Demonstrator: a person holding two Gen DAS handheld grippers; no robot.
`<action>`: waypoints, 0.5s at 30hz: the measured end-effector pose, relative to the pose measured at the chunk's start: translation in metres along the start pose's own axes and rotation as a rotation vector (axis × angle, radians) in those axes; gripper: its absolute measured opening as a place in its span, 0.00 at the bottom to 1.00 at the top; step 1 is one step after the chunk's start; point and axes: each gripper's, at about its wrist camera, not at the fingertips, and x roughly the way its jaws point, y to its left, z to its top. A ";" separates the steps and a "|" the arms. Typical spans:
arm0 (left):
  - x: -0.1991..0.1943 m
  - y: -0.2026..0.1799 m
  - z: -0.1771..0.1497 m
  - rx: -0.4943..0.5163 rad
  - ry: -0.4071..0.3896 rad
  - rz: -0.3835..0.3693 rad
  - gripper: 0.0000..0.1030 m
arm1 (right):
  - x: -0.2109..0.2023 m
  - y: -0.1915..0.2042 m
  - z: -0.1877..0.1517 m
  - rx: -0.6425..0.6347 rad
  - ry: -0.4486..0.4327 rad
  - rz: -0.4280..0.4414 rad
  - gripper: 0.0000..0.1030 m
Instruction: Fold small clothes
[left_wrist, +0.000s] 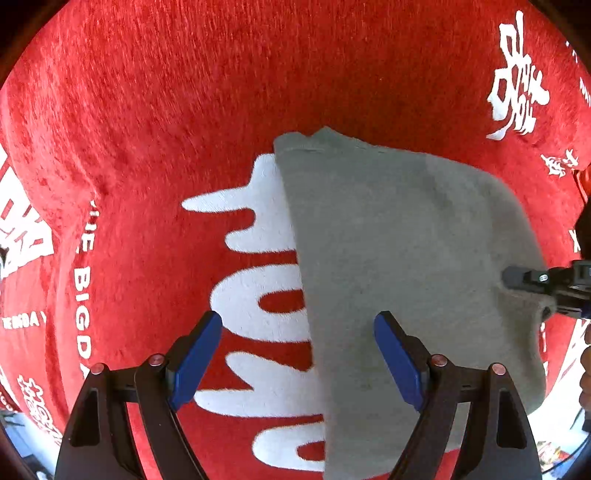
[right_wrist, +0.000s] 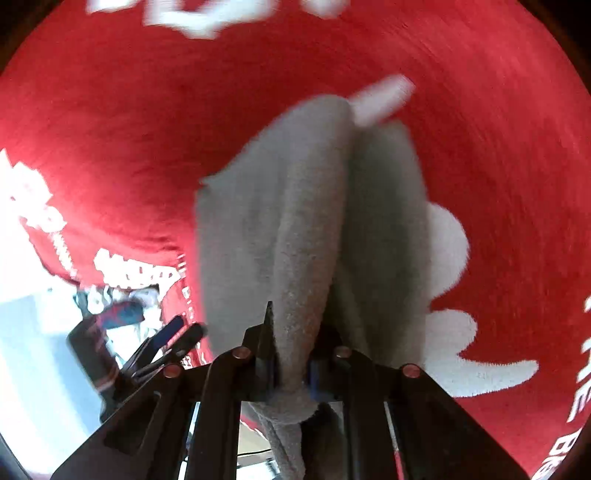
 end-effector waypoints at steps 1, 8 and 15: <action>-0.002 0.000 0.000 -0.006 -0.005 -0.014 0.83 | -0.008 0.005 -0.003 -0.024 -0.013 0.004 0.13; 0.021 -0.015 -0.008 0.025 0.034 -0.021 0.83 | -0.005 -0.043 -0.005 0.049 0.004 -0.122 0.21; 0.011 -0.009 -0.012 0.036 0.029 -0.006 0.83 | -0.043 -0.035 -0.028 -0.011 -0.037 -0.215 0.47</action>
